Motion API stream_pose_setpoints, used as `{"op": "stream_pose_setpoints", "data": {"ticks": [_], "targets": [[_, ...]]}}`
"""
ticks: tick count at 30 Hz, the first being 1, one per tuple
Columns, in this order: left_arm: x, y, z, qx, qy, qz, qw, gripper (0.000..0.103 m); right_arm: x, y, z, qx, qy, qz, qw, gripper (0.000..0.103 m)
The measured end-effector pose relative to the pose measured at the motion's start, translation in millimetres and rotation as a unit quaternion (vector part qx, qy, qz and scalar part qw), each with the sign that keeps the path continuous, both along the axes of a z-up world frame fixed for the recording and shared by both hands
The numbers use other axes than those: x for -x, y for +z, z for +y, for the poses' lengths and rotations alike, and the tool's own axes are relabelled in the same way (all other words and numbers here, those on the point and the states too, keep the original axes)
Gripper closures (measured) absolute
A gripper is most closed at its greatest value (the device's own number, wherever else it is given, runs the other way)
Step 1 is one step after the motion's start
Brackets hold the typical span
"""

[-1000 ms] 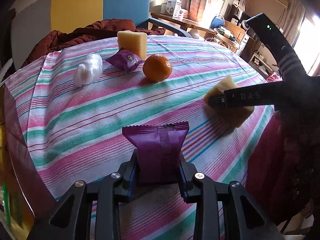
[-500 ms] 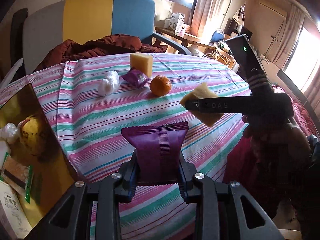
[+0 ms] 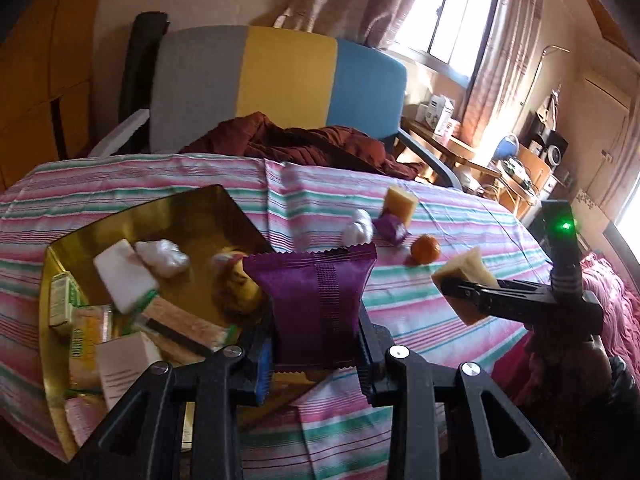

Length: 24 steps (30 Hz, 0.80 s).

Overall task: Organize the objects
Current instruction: 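Lower purple snack into tray with left tool while right tool places sponge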

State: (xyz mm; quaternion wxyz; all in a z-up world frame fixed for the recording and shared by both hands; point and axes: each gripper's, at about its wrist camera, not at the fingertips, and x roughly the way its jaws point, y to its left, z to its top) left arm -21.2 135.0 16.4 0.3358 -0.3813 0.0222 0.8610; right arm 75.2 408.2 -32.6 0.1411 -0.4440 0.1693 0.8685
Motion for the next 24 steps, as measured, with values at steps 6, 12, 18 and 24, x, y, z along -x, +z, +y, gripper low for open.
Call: {"op": "stream_pose_setpoints", "data": {"ticks": [6,12,18,24], "targets": [[13,6,-43,0.001,0.061,0.011,0.9981,0.07,26,19,-56,0.004,0.068,0.03,0.997,0.046],[21,-3,-82,0.002,0.107,0.003,0.9942,0.07,52,23,-109,0.01,0.133,0.034,0.991,0.046],[25,-12,-109,0.008,0.137,-0.003,0.9905,0.07,75,28,-153,0.013,0.184,0.035,0.982,0.046],[34,-17,-129,0.011,0.16,-0.006,0.9871,0.07,96,31,-190,0.008,0.226,0.032,0.973,0.046]]}}
